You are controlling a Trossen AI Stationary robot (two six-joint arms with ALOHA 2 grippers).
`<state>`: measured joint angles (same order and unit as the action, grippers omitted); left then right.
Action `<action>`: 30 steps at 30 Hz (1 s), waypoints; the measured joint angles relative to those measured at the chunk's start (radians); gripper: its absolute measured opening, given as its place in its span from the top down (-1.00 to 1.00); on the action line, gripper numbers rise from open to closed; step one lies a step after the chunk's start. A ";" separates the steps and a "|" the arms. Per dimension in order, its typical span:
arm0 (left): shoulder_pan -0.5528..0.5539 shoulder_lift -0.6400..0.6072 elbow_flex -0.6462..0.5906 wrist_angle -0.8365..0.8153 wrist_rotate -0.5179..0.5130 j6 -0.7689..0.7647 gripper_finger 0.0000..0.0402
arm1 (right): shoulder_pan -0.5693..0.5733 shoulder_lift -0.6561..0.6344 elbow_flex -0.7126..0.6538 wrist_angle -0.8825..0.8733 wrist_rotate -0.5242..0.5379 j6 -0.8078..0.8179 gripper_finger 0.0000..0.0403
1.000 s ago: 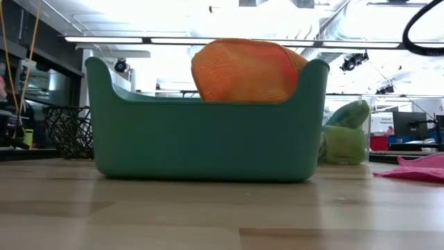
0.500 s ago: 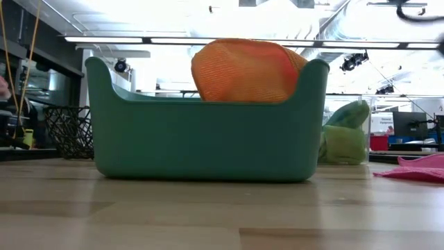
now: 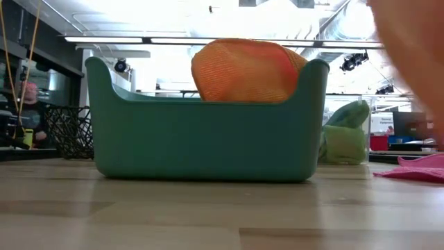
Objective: Sort microfiber towel by color & place in baskets
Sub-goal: Put the right yellow microfiber cloth into the blue bin
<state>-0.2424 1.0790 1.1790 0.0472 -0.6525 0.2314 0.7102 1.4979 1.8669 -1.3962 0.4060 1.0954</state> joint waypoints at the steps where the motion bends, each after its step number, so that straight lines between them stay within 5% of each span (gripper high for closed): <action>1: 0.000 0.000 0.000 0.018 0.000 0.013 0.97 | -0.010 -0.001 0.050 0.032 0.047 -0.054 1.00; 5: 0.000 0.000 0.000 0.066 0.000 0.056 0.97 | -0.068 -0.002 0.173 0.230 0.145 -0.332 1.00; 11: 0.000 0.000 0.000 0.074 -0.035 0.099 0.97 | -0.210 0.000 0.153 0.524 0.069 -0.623 1.00; 25: -0.009 -0.138 0.001 0.087 -0.070 0.135 0.97 | -0.476 0.157 -0.171 0.797 -0.146 -0.619 1.00; 30: -0.009 -0.177 0.001 0.086 -0.070 0.071 0.97 | -0.507 0.249 -0.288 0.911 -0.297 -0.566 1.00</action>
<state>-0.2516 0.9018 1.1797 0.1333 -0.7222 0.3023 0.2027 1.7469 1.5786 -0.4855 0.1093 0.5294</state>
